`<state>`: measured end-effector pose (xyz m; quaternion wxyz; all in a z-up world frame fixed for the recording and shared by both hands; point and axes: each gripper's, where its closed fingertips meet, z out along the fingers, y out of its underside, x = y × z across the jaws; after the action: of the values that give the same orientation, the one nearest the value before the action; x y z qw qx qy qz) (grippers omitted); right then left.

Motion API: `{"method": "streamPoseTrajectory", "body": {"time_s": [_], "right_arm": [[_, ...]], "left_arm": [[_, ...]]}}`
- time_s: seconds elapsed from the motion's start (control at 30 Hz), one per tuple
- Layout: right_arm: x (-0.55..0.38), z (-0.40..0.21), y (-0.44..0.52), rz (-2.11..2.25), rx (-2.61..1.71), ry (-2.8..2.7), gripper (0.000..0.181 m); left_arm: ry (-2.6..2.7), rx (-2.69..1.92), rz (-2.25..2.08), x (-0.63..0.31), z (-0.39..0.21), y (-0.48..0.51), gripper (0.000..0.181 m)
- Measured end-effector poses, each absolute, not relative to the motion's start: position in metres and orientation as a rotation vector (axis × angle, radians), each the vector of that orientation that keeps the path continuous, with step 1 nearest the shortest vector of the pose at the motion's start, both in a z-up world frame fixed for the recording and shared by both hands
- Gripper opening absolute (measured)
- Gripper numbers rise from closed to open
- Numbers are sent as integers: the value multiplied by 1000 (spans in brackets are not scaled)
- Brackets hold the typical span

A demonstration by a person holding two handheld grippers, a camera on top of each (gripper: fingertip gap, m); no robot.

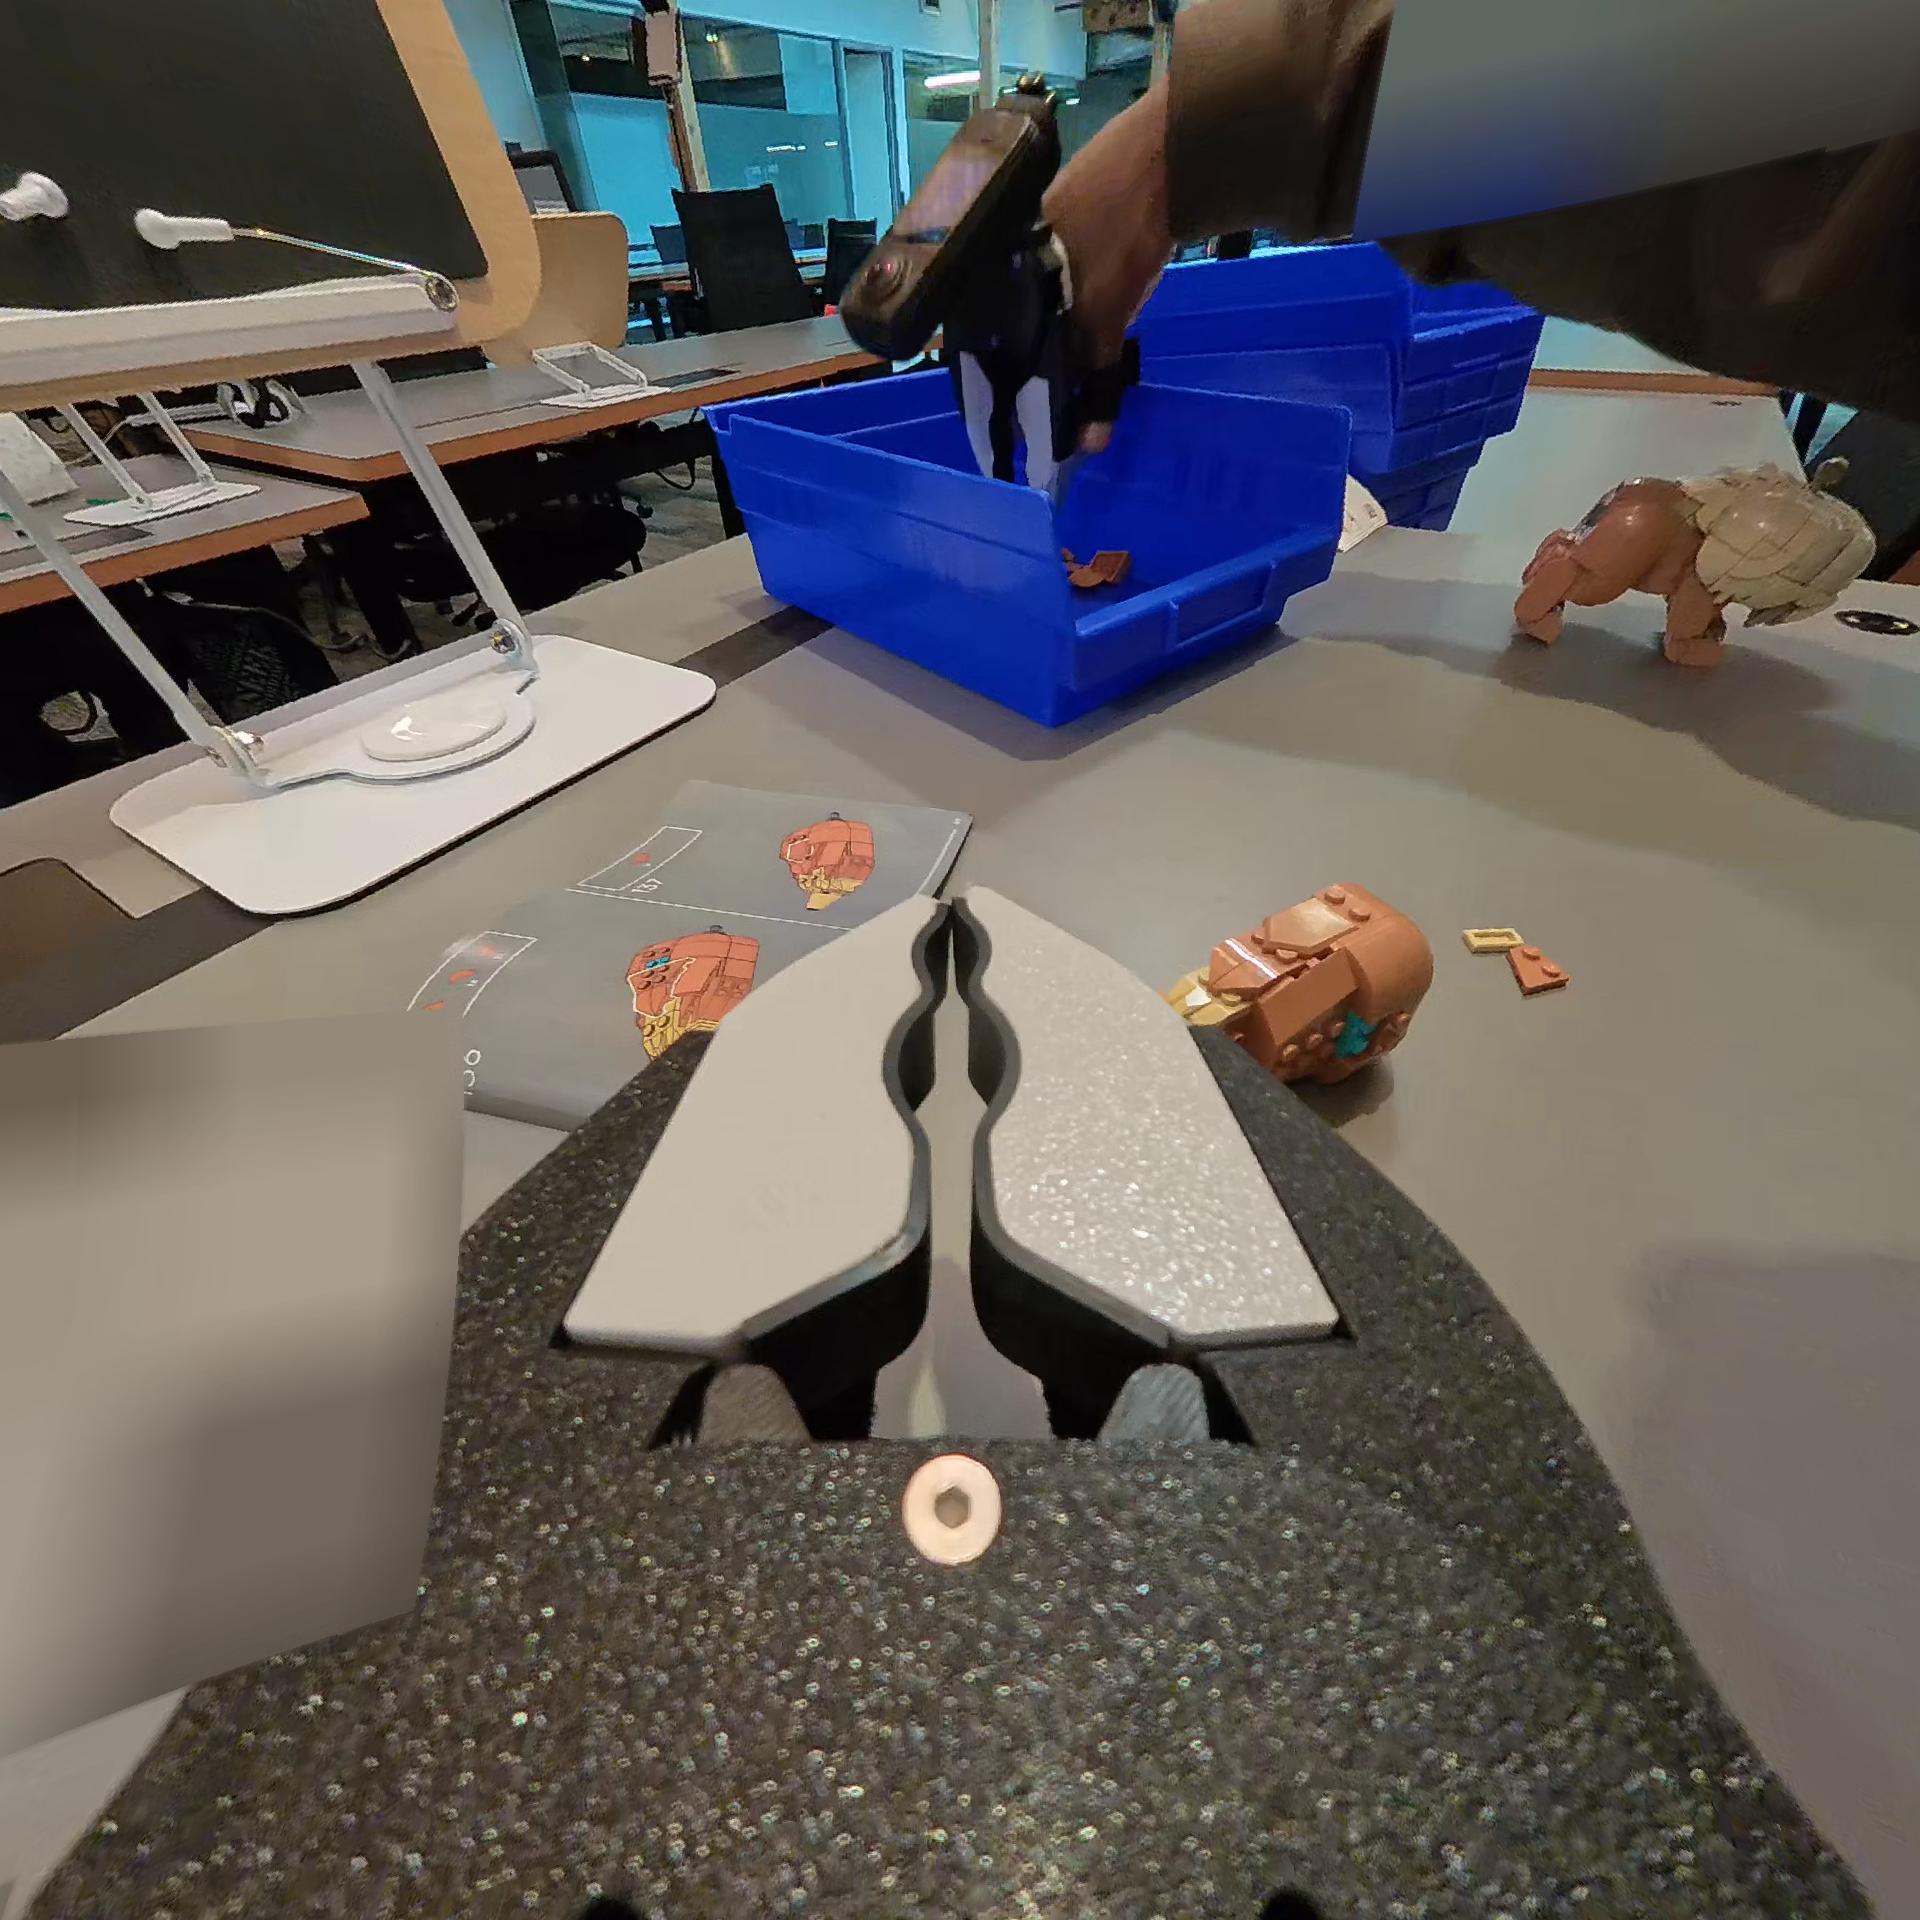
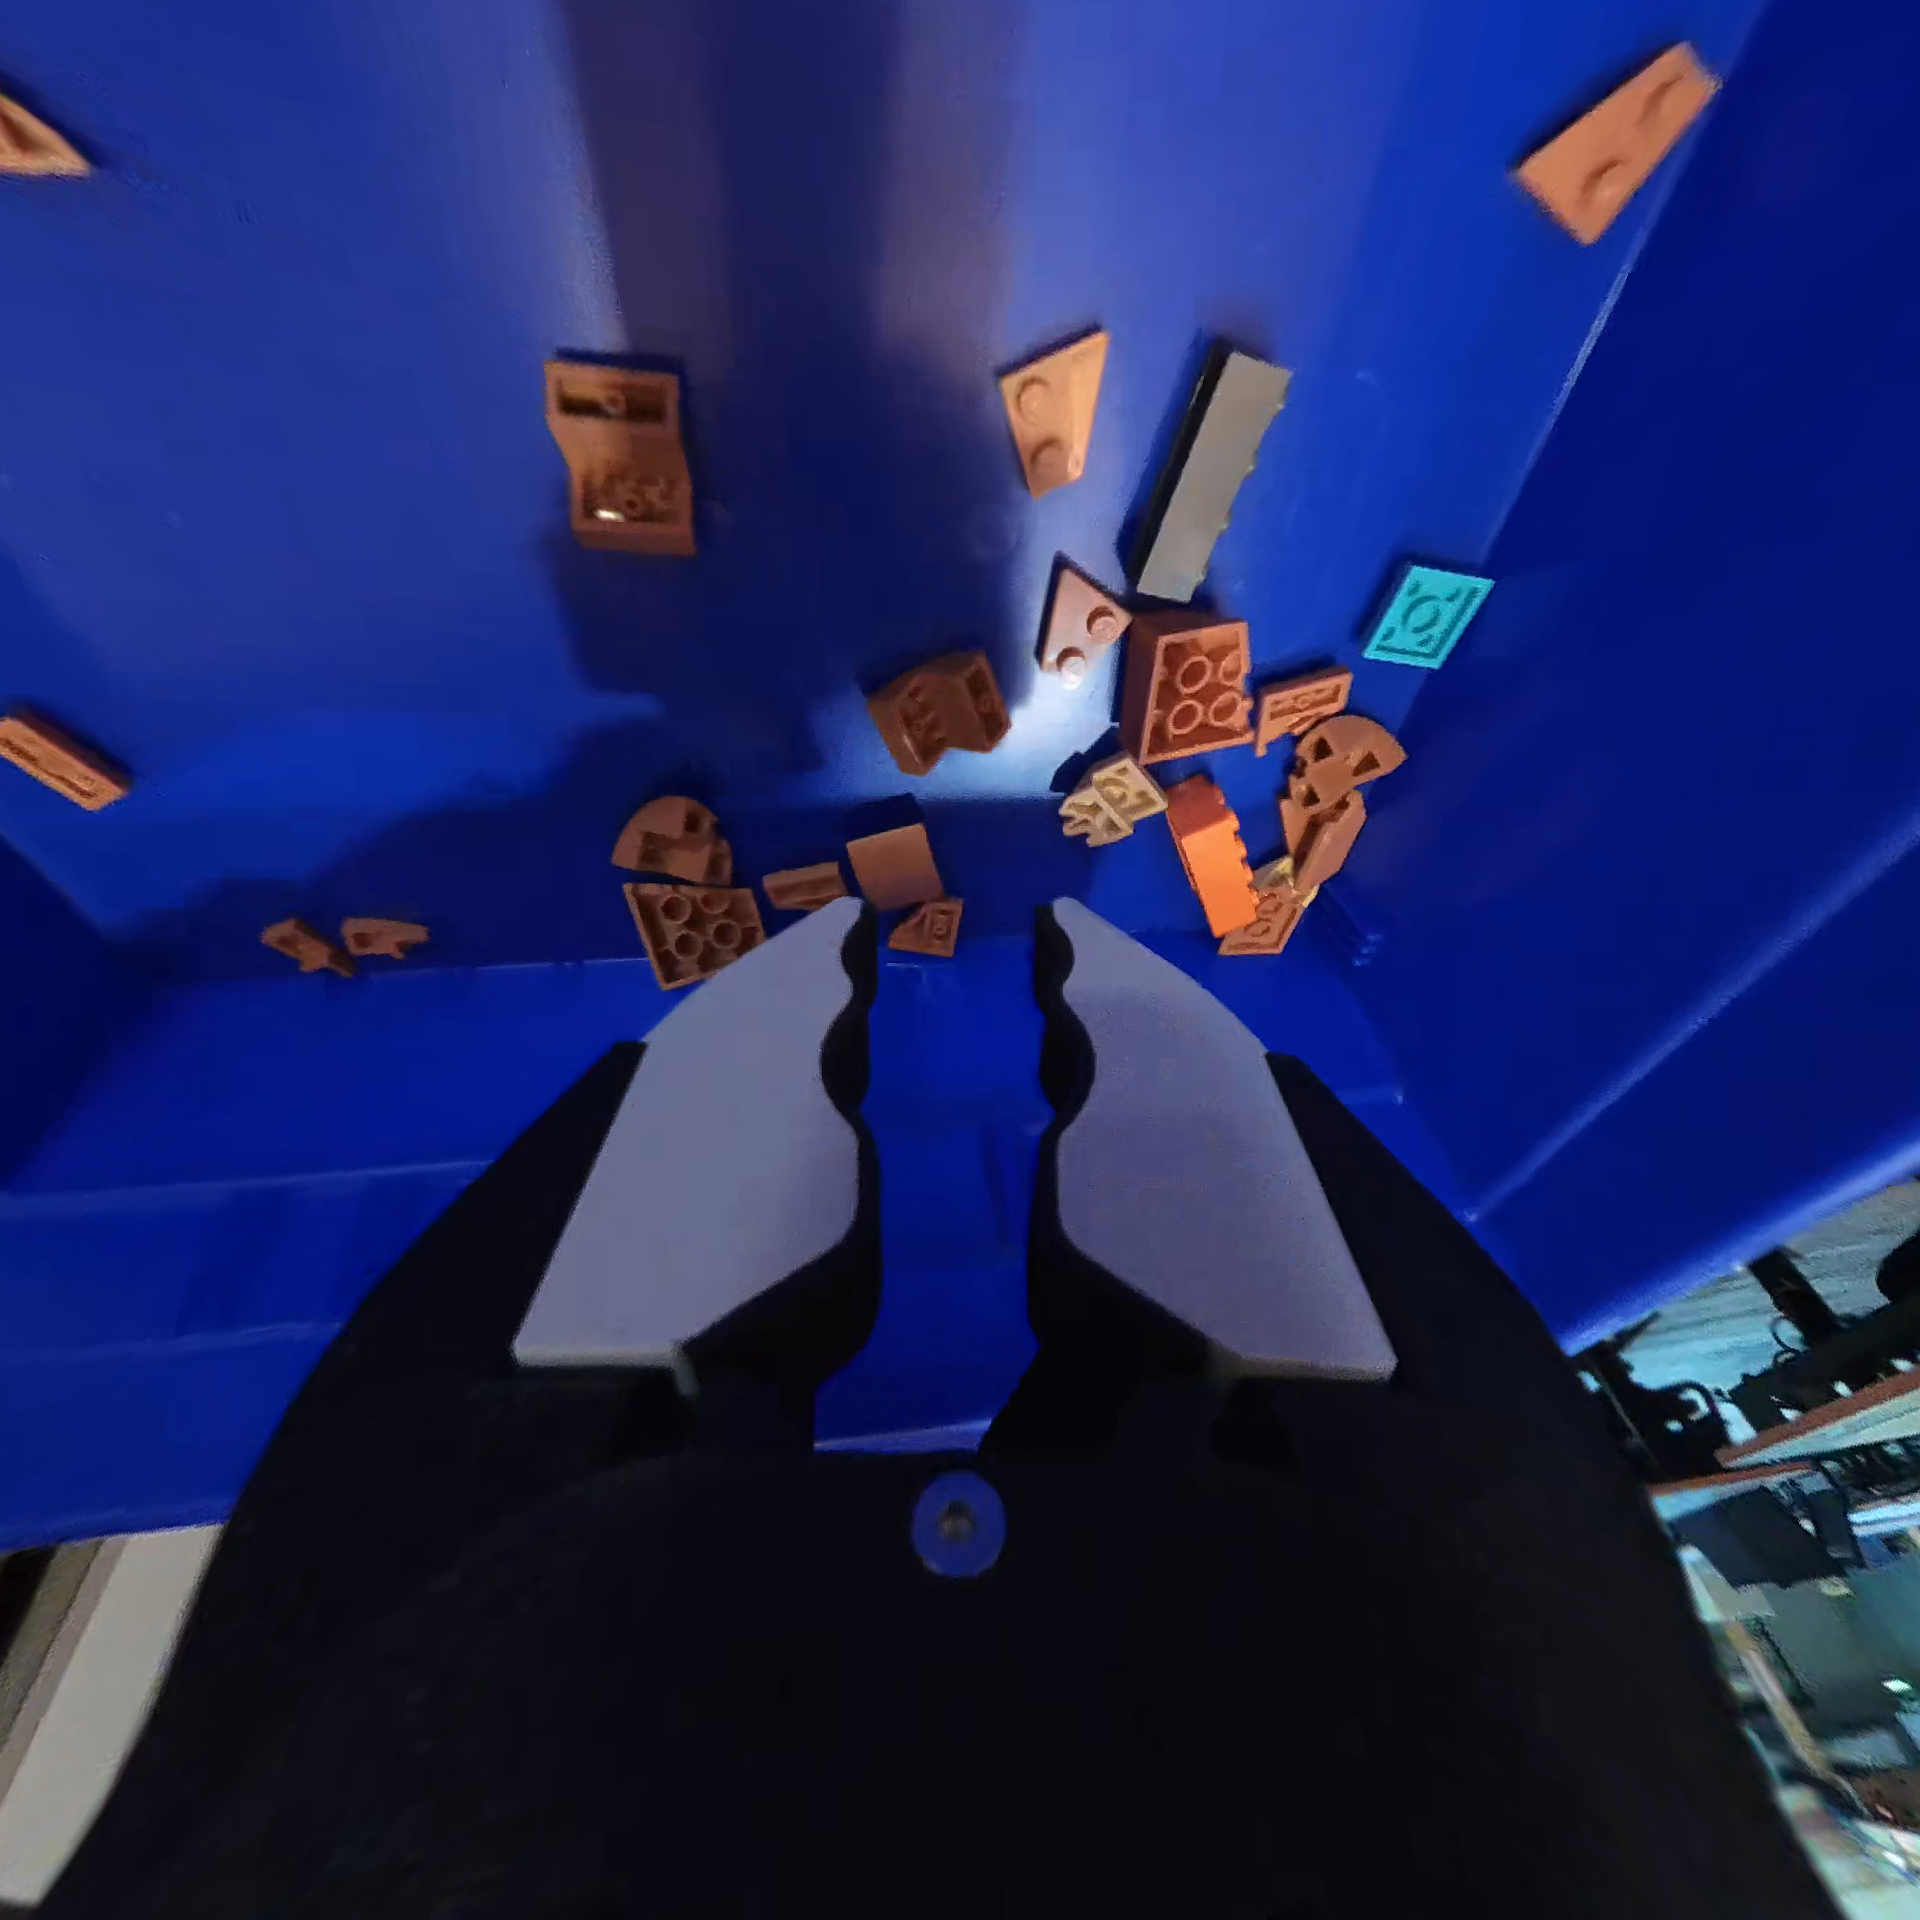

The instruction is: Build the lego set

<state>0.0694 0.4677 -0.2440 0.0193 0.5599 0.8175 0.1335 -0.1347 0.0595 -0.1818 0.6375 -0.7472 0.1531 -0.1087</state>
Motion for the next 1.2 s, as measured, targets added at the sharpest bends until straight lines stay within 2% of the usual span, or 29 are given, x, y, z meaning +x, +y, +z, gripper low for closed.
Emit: {"method": "streamPoseTrajectory", "body": {"time_s": [0.3,0.97,1.03,1.2], "right_arm": [[57,-257,485,465,1659,2545,35],[62,-271,495,436,1589,2510,22],[63,-270,491,429,1586,2511,15],[65,-251,475,352,1624,2573,15]], "left_arm": [[362,-1715,-264,-131,-184,60,0],[363,-1718,-268,-131,-184,60,0],[364,-1717,-264,-131,-184,60,0],[357,-1711,-264,-132,-182,60,0]]}}
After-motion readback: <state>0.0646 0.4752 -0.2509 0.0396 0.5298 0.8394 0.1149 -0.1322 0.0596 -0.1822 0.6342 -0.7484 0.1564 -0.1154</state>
